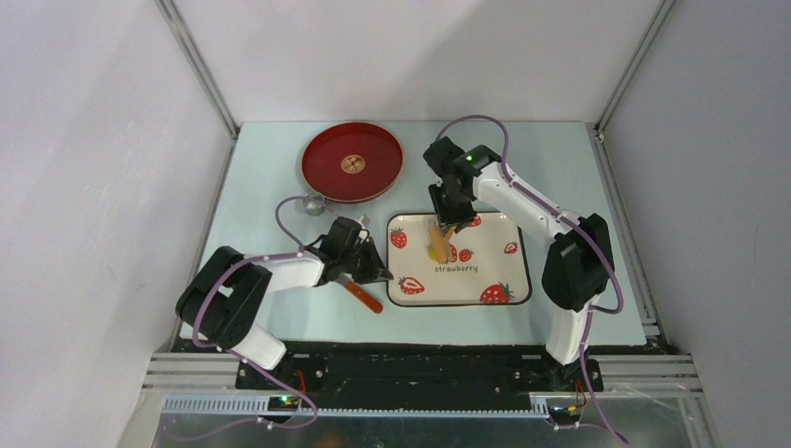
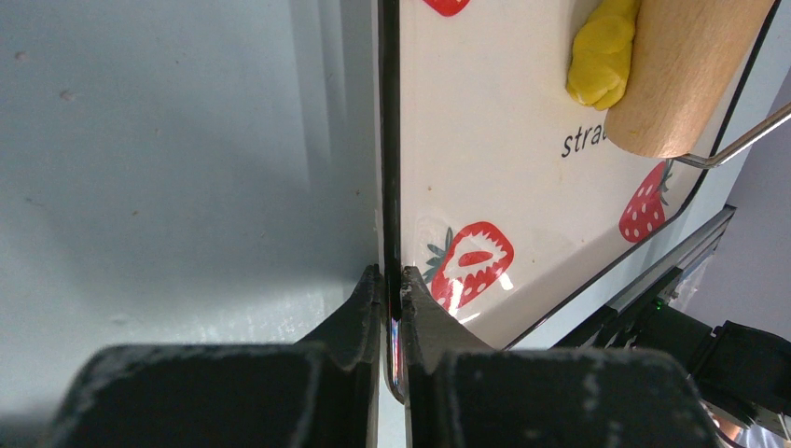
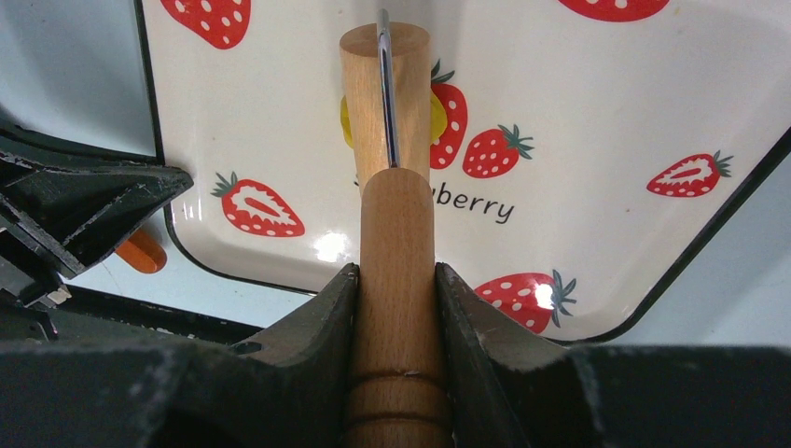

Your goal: Roll out the dumpling wrappers from the dough

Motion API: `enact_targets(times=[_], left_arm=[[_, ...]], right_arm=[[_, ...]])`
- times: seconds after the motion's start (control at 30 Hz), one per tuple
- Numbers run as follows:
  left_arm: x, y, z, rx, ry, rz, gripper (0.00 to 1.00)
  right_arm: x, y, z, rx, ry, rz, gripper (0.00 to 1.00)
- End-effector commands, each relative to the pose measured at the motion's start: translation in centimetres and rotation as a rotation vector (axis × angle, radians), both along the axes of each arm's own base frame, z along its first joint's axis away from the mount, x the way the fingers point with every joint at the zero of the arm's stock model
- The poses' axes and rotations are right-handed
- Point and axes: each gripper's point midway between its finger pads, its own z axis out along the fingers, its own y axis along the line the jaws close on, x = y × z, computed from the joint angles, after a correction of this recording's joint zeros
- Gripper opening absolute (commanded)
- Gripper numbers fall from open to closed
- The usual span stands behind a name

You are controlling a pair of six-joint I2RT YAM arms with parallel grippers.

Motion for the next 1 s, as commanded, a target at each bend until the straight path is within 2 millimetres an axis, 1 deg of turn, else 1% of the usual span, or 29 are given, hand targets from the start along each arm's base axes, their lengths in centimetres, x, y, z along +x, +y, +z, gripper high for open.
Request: enact_targets(times=[0.0, 0.3, 0.53, 0.97], left_arm=[[-0.5, 0.5, -1.3, 0.043, 0.015, -0.01, 0.0], [-0.5, 0.5, -1.3, 0.041, 0.017, -0.01, 0.0], [-0.5, 0.5, -1.3, 0.041, 0.017, -0.011, 0.0], [-0.5, 0.5, -1.3, 0.042, 0.018, -0.01, 0.0]], right_arm=[[-2.0, 0.8, -5.7, -0.053, 0.127, 0.017, 0.0], [-3.3, 0.6, -7.9, -0.087, 0.168, 0.03, 0.0], [-4.2, -0.2, -9.7, -0.112, 0.203, 0.027, 0.0], [-6.1, -0.2, -11.8, -0.106, 0.253, 0.038, 0.0]])
